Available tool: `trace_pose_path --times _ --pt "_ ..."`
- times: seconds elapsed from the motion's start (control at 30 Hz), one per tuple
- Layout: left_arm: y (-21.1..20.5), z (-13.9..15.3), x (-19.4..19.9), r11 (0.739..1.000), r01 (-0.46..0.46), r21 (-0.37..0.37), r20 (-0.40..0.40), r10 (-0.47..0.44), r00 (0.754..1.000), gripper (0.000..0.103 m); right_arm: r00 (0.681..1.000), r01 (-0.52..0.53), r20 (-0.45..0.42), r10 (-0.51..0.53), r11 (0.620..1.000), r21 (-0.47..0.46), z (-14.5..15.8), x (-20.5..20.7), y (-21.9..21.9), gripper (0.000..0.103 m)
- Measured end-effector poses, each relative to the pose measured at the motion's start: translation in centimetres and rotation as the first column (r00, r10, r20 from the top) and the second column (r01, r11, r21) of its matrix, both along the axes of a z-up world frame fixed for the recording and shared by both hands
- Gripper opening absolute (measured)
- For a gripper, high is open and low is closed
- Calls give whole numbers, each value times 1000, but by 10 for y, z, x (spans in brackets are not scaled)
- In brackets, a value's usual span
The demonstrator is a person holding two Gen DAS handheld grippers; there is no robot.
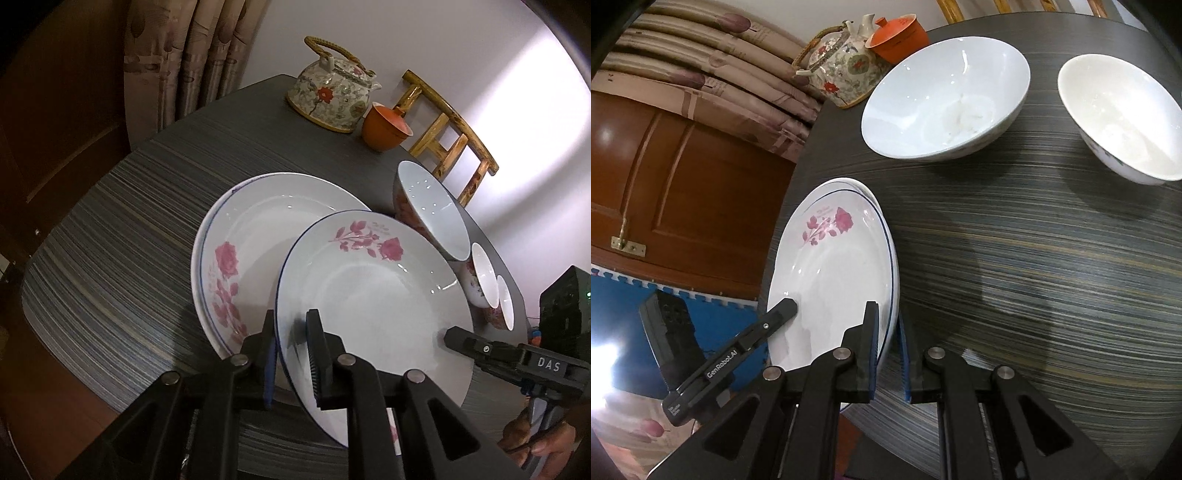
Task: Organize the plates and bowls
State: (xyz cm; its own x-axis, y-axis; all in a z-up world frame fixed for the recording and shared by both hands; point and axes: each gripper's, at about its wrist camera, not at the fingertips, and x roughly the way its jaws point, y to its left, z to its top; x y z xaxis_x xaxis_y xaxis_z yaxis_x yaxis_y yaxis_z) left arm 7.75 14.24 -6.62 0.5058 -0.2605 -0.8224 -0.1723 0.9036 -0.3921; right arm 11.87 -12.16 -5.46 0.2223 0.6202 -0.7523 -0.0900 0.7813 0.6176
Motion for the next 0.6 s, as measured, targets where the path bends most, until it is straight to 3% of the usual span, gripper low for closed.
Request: trace_pose_path --times 0.37,0.43,0.6 --pt "-3 1 1 995 -1 99 4 1 1000 18 1000 10 -20 -10 1000 4 2 7 6 12" --pt "-1 1 2 995 -11 101 1 11 1000 30 1000 13 -21 -13 1000 7 2 7 6 12" --pt "2 4 2 991 -35 130 12 34 999 33 1000 17 -22 -17 1000 9 3 9 8 12"
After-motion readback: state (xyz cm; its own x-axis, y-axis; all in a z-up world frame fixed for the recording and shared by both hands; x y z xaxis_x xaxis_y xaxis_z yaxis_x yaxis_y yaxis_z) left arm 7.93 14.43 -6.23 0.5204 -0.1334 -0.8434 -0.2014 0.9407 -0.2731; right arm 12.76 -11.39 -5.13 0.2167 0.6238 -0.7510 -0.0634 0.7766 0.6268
